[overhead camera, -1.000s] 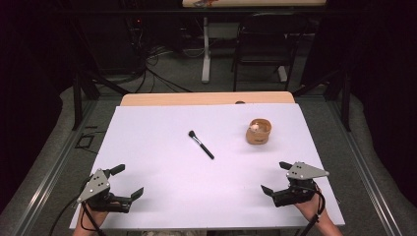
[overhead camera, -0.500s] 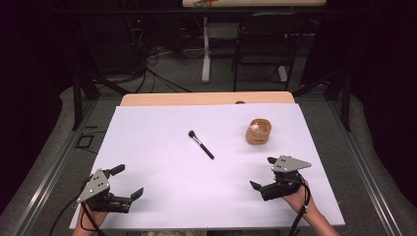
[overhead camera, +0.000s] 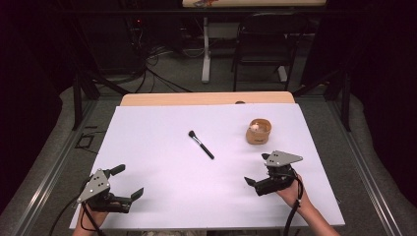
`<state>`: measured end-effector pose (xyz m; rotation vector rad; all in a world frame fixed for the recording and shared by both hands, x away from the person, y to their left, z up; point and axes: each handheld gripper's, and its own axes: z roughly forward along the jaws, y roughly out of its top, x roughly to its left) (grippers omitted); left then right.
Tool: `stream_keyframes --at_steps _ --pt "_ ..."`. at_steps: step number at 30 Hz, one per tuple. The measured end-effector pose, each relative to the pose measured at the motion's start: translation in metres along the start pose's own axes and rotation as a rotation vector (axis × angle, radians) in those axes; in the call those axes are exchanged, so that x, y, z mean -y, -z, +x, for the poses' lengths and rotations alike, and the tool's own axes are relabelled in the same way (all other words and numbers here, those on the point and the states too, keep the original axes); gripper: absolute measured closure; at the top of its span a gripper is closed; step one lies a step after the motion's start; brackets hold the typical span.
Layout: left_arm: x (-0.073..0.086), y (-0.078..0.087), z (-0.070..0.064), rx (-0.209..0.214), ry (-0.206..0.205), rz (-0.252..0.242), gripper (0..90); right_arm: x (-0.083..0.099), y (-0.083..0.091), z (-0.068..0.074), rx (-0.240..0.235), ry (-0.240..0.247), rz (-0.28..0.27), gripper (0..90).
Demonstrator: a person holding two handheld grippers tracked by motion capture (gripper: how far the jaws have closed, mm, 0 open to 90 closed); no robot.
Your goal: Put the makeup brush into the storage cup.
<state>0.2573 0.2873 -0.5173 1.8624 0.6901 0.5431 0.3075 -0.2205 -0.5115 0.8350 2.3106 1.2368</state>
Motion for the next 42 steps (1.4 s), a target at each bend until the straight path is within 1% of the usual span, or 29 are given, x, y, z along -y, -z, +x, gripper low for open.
stream_keyframes --at_steps 9,11,13,18,23,25,26,29,32,35,36,42 --pt "0.0 0.0 0.0 0.001 -0.001 0.0 0.3 -0.005 -0.01 0.0 -0.014 -0.001 0.019 0.0" --pt "0.0 -0.001 0.0 0.008 0.001 -0.002 0.2 -0.007 -0.014 0.0 -0.018 0.0 0.026 0.0" --pt "0.0 -0.001 0.0 0.005 0.004 -0.001 0.2 -0.009 -0.018 0.0 -0.03 -0.011 0.033 0.0" --pt "0.0 0.0 0.001 0.004 0.003 -0.002 0.3 -0.015 -0.028 -0.001 -0.047 -0.014 0.035 0.0" --pt "0.001 0.0 0.001 0.003 0.005 -0.003 0.3 -0.02 -0.034 -0.001 -0.051 -0.018 0.04 0.0" --pt "0.0 0.0 0.001 0.003 0.002 -0.003 0.3 -0.023 -0.036 -0.002 -0.062 -0.022 0.036 0.0" --pt "0.0 0.0 0.0 0.003 0.001 -0.004 0.2 -0.026 -0.039 -0.002 -0.067 -0.025 0.03 0.0" --pt "0.0 0.0 0.0 0.008 0.001 -0.003 0.3 -0.03 -0.041 -0.002 -0.076 -0.027 0.026 0.0" --pt "0.0 0.0 0.0 0.006 0.001 -0.001 0.3 -0.038 -0.048 -0.002 -0.092 -0.044 0.014 0.0" --pt "0.0 0.0 0.0 0.005 -0.001 0.002 0.3 -0.042 -0.053 -0.002 -0.104 -0.04 0.022 0.0" --pt "0.0 0.0 0.0 0.005 -0.001 0.001 0.3 -0.045 -0.057 -0.001 -0.108 -0.038 0.018 0.0" --pt "0.0 0.001 0.0 0.007 -0.002 -0.003 0.3 -0.056 -0.066 0.002 -0.119 -0.031 0.018 0.0"
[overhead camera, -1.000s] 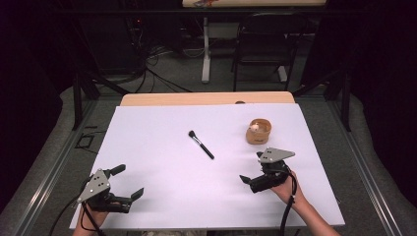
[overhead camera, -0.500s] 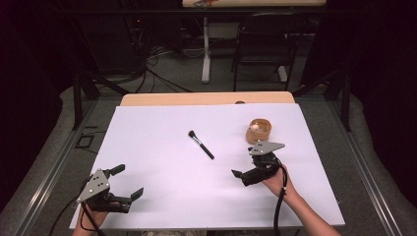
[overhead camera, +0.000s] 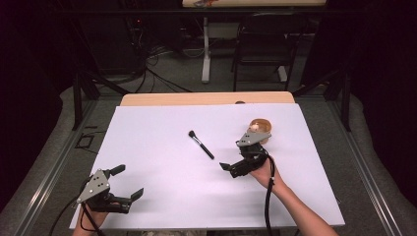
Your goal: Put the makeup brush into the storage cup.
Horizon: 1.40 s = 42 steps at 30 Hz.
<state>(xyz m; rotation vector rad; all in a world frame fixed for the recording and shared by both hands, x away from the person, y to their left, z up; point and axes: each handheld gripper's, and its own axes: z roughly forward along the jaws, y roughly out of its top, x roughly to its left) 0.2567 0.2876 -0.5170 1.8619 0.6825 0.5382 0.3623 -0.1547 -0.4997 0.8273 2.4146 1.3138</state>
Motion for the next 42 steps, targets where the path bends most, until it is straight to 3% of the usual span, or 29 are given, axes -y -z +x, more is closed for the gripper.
stream_keyframes --at_steps 16,42 --pt "0.0 0.0 0.0 0.001 0.003 0.004 0.3 -0.026 -0.03 -0.001 -0.044 0.023 0.082 0.0" --pt "0.001 0.0 0.001 0.003 0.01 -0.001 0.3 -0.051 -0.064 -0.008 -0.067 0.018 0.131 0.0"
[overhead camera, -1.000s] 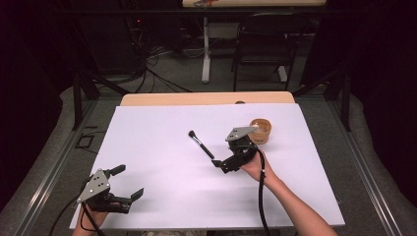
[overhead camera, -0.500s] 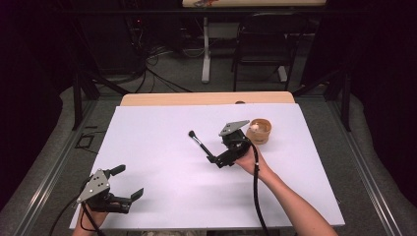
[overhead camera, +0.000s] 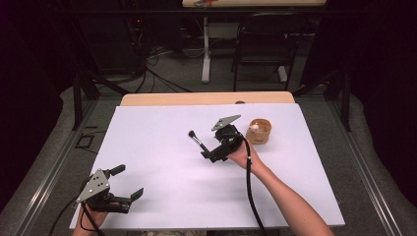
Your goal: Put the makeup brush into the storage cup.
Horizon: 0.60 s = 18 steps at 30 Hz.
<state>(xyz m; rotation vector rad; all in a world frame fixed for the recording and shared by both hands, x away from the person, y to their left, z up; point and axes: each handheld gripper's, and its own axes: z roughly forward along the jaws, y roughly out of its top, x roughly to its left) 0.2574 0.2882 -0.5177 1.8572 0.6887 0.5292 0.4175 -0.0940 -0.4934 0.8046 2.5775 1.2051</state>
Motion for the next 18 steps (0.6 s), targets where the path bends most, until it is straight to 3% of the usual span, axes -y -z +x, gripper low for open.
stream_keyframes --at_steps 18 --pt "0.0 0.0 0.001 0.006 0.002 -0.001 0.2 -0.022 -0.022 -0.009 -0.016 -0.016 0.077 0.0"
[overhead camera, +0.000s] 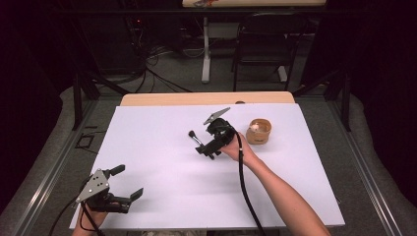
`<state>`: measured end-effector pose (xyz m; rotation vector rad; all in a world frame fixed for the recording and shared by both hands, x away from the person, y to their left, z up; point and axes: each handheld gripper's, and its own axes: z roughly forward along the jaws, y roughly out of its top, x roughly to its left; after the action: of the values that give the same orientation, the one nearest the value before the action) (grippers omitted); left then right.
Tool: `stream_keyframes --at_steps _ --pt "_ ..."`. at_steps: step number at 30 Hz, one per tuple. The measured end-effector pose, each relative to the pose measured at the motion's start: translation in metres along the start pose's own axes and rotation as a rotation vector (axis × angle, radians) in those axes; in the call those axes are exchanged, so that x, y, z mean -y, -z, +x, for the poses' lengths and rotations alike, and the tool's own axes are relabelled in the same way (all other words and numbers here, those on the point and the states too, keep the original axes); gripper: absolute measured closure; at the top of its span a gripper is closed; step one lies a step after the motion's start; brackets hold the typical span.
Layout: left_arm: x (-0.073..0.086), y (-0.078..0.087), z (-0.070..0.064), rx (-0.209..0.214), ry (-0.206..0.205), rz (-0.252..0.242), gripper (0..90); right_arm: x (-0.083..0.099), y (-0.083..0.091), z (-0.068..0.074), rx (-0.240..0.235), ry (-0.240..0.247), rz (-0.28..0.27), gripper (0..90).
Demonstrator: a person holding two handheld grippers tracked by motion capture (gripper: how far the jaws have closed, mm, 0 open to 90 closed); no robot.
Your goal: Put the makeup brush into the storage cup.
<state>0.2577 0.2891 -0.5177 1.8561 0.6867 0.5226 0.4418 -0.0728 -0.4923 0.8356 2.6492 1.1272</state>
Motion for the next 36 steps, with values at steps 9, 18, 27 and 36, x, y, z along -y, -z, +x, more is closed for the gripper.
stream_keyframes --at_steps 9,18,27,36 --pt "0.0 0.0 0.0 -0.001 0.001 0.0 0.3 -0.009 -0.007 -0.001 -0.004 -0.001 0.035 0.0" --pt "0.0 0.0 0.0 -0.002 0.0 0.003 0.3 -0.018 -0.016 -0.003 -0.004 -0.002 0.076 0.0" --pt "0.0 -0.001 0.0 -0.002 0.002 0.003 0.3 -0.025 -0.024 -0.004 0.002 -0.026 0.124 0.0" --pt "0.0 0.0 0.001 -0.003 0.004 0.002 0.2 -0.028 -0.037 -0.003 0.072 -0.027 0.188 11.4"
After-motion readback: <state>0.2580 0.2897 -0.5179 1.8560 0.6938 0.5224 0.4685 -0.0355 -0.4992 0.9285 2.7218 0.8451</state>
